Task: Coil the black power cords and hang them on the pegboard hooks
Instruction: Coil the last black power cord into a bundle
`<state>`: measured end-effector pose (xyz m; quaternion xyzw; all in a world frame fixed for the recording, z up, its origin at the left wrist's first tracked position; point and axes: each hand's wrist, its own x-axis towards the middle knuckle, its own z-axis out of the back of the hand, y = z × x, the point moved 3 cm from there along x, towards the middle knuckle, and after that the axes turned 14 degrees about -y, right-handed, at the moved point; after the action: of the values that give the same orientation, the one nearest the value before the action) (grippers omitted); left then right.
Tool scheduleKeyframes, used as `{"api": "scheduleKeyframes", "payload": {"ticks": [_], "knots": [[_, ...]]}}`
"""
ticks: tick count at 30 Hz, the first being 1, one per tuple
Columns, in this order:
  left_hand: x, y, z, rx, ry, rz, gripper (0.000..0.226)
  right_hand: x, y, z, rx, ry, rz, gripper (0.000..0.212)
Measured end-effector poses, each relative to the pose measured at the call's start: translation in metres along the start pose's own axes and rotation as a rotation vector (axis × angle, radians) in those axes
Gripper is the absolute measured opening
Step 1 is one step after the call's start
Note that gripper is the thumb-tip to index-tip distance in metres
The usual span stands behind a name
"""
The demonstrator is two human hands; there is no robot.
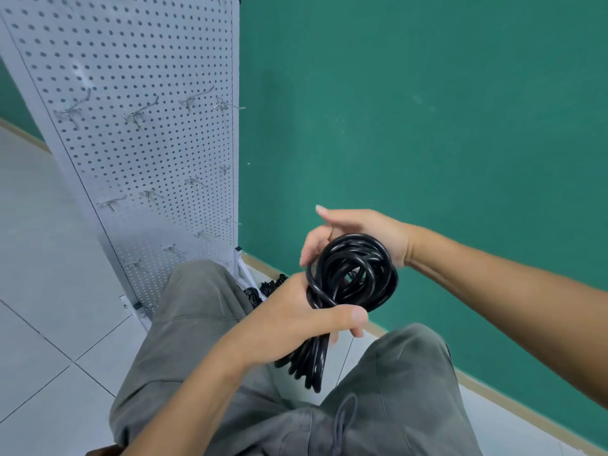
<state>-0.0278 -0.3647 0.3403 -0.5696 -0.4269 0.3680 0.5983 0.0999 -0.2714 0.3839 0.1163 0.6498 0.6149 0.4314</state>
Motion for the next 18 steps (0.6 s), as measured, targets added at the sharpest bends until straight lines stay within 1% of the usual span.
{"api": "scheduleKeyframes", "payload": {"ticks": [2,4,6,8,9,12,13,16,18], "knots": [[0.002,0.003,0.004,-0.075,-0.05,0.031,0.033,-0.001,-0.009,0.004,0.164,-0.028,0.01,0.09],[0.005,0.008,0.011,-0.164,-0.126,0.077,0.059,-0.001,-0.017,0.005,0.287,0.001,0.074,0.102],[0.006,0.012,0.015,-0.242,-0.183,0.12,0.072,-0.002,-0.025,0.002,0.383,0.071,0.147,0.109],[0.006,0.015,0.015,-0.317,-0.202,0.126,0.075,-0.002,-0.036,-0.001,0.409,0.106,0.221,0.113],[0.007,0.016,0.014,-0.371,-0.212,0.118,0.075,-0.002,-0.042,-0.002,0.384,0.103,0.264,0.104],[0.01,0.018,0.016,-0.483,-0.243,0.111,0.077,-0.004,-0.053,-0.01,0.318,0.016,0.376,0.049],[0.01,0.019,0.018,-0.496,-0.257,0.117,0.079,-0.005,-0.055,-0.013,0.329,-0.022,0.376,0.038],[0.011,0.023,0.019,-0.553,-0.291,0.151,0.081,-0.005,-0.06,-0.023,0.348,-0.171,0.368,0.016],[0.013,0.028,0.021,-0.556,-0.33,0.165,0.08,-0.004,-0.062,-0.027,0.307,-0.286,0.368,0.009]]}}
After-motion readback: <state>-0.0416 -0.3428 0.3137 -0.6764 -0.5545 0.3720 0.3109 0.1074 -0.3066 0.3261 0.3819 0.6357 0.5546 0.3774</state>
